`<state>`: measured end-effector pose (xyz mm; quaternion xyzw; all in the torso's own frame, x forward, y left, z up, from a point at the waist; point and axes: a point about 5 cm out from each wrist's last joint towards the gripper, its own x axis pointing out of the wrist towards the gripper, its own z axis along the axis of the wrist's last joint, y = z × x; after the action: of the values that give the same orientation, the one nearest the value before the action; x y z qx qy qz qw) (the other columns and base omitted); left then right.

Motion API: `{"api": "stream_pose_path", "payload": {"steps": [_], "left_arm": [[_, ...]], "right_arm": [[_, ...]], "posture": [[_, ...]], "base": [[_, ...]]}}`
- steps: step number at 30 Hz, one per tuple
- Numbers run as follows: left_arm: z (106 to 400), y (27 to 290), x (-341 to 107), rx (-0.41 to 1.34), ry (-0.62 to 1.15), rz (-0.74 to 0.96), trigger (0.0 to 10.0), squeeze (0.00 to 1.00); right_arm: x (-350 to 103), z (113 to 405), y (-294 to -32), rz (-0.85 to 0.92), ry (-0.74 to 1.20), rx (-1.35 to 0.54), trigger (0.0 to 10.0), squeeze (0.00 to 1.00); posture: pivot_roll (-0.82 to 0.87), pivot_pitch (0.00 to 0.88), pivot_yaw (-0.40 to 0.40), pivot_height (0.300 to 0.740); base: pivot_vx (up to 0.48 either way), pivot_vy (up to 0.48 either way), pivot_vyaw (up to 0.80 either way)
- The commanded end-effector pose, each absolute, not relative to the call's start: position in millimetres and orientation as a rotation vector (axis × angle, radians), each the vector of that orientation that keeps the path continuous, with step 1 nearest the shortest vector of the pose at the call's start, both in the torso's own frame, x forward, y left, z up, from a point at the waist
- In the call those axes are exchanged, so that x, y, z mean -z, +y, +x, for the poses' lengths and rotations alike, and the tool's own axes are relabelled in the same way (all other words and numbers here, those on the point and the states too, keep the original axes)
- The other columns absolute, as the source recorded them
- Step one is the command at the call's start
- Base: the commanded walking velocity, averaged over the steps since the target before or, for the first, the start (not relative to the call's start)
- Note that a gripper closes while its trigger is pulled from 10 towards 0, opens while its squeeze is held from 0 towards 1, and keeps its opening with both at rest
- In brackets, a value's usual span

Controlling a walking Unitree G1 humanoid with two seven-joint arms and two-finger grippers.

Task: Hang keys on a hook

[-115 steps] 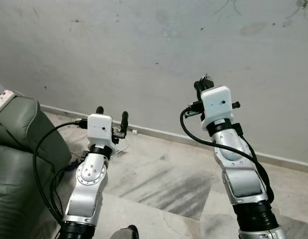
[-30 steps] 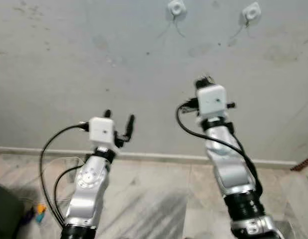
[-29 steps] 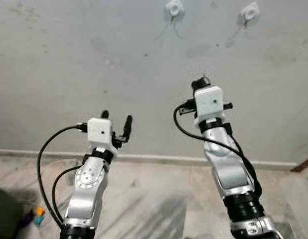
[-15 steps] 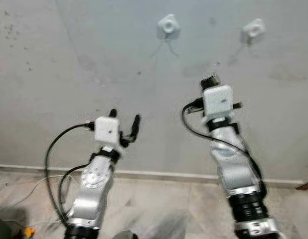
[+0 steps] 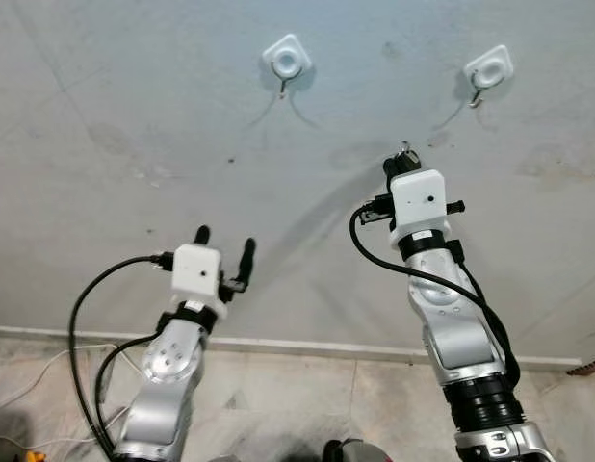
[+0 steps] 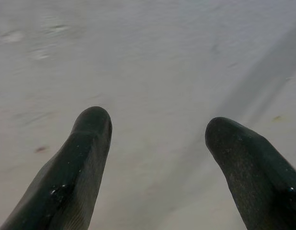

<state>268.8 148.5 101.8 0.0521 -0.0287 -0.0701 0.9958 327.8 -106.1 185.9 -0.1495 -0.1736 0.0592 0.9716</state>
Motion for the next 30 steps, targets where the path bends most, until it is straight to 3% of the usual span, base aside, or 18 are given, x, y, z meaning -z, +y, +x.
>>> {"api": "stream_pose_path", "payload": {"steps": [1, 20, 30], "left_arm": [[267, 151, -102, 0.123, -0.068, 0.123, 10.0, 0.0], [225, 177, -75, 0.052, 0.049, 0.202, 10.0, 0.0], [215, 181, -76, 0.027, 0.059, 0.206, 10.0, 0.0]], "right_arm": [[-193, 325, -100, -0.3, -0.393, -0.155, 10.0, 0.0], [-219, 313, -51, -0.277, -0.567, -0.366, 10.0, 0.0], [-240, 312, -31, -0.164, -0.611, -0.521, 10.0, 0.0]], "posture": [[0.05, 0.149, 0.019, 0.74], [0.17, 0.208, -0.006, 0.74], [0.21, 0.222, -0.014, 0.74]], "base": [[0.0, 0.0, 0.0], [0.0, 0.0, 0.0], [0.0, 0.0, 0.0]]}}
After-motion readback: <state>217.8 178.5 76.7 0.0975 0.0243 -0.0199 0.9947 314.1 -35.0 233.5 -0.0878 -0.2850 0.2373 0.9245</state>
